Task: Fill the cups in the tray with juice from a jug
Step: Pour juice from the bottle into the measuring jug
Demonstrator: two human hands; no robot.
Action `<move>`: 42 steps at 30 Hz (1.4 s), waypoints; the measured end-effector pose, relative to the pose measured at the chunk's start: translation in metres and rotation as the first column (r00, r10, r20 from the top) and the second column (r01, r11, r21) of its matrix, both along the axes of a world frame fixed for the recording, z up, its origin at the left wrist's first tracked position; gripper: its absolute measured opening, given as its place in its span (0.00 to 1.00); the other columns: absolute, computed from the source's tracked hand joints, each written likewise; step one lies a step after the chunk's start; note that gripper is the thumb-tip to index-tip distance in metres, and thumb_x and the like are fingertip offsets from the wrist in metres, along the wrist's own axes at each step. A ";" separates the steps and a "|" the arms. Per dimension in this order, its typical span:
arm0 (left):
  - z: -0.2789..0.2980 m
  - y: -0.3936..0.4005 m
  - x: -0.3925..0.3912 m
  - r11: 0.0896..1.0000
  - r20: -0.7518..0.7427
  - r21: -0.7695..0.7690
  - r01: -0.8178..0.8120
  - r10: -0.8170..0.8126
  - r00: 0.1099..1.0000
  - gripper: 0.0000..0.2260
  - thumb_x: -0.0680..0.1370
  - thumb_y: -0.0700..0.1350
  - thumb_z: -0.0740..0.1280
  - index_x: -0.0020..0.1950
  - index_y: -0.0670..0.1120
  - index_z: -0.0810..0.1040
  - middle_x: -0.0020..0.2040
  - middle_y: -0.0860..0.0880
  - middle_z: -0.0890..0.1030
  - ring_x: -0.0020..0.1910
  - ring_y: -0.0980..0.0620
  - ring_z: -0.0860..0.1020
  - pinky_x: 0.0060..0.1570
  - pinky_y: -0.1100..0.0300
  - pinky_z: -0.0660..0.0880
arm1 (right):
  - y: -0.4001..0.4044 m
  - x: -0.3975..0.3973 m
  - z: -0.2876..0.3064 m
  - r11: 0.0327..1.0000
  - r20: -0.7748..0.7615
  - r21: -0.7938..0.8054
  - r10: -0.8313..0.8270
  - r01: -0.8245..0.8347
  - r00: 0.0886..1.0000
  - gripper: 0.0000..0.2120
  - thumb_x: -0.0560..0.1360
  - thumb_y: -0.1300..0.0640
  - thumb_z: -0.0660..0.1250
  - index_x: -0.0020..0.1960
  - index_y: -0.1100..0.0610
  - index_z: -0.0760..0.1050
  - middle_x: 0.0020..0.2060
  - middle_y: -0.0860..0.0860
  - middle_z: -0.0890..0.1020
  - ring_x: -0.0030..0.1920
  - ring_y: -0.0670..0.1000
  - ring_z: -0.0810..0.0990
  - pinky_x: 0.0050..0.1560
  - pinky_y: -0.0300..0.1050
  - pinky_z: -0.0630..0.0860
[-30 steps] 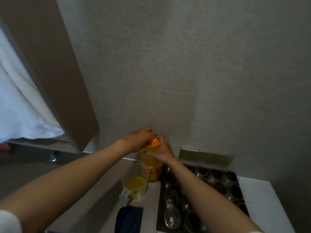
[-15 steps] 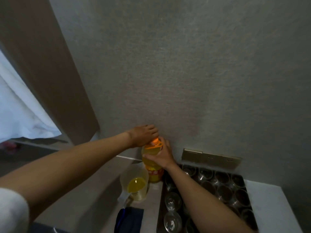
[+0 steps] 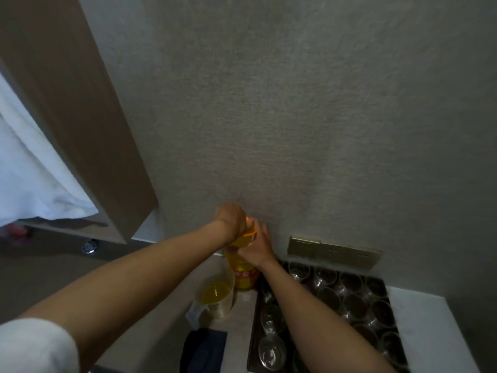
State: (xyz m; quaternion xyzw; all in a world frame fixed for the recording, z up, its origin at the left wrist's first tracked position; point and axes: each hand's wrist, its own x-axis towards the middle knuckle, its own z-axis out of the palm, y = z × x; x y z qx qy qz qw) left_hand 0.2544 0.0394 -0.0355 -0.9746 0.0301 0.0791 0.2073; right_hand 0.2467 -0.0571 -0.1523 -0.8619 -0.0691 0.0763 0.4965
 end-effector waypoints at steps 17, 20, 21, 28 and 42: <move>-0.022 -0.009 -0.018 0.963 0.101 -0.252 -0.093 0.121 0.987 0.21 0.86 0.53 0.54 0.76 0.44 0.62 0.63 0.41 0.81 0.61 0.40 0.80 0.55 0.53 0.76 | 0.000 -0.001 -0.006 0.998 -0.023 -0.055 0.000 -0.001 1.000 0.39 0.57 0.44 0.76 0.66 0.48 0.69 0.64 0.53 0.69 0.65 0.60 0.73 0.65 0.53 0.74; -0.019 -0.004 -0.021 0.957 0.141 -0.268 -0.106 0.148 0.979 0.23 0.86 0.54 0.54 0.76 0.42 0.62 0.62 0.41 0.81 0.61 0.40 0.81 0.55 0.53 0.76 | 0.001 -0.003 -0.001 0.999 -0.023 -0.042 0.005 -0.006 1.000 0.41 0.58 0.48 0.81 0.67 0.46 0.68 0.65 0.53 0.68 0.66 0.60 0.72 0.65 0.54 0.73; -0.017 -0.004 -0.022 0.958 0.171 -0.269 -0.101 0.151 0.974 0.22 0.86 0.55 0.53 0.75 0.42 0.63 0.61 0.41 0.82 0.60 0.40 0.81 0.54 0.53 0.76 | 0.001 -0.004 0.003 0.999 -0.028 -0.052 0.016 -0.017 0.999 0.43 0.59 0.49 0.82 0.70 0.46 0.67 0.67 0.53 0.68 0.68 0.60 0.71 0.67 0.54 0.72; -0.031 0.001 -0.039 0.907 0.501 -0.295 0.300 -0.120 0.857 0.20 0.80 0.57 0.57 0.40 0.45 0.79 0.28 0.44 0.79 0.26 0.43 0.79 0.25 0.58 0.71 | 0.008 0.021 -0.040 0.995 -0.057 -0.093 -0.045 0.039 0.997 0.39 0.60 0.32 0.66 0.68 0.46 0.70 0.64 0.53 0.74 0.63 0.58 0.76 0.64 0.58 0.76; -0.017 -0.013 -0.025 0.325 0.131 -0.944 0.055 0.216 0.968 0.23 0.87 0.51 0.50 0.41 0.43 0.76 0.46 0.36 0.82 0.49 0.38 0.81 0.52 0.51 0.74 | 0.014 0.036 -0.071 1.000 -0.044 -0.004 -0.021 0.021 0.999 0.57 0.52 0.27 0.78 0.77 0.46 0.66 0.66 0.51 0.77 0.66 0.51 0.76 0.67 0.51 0.77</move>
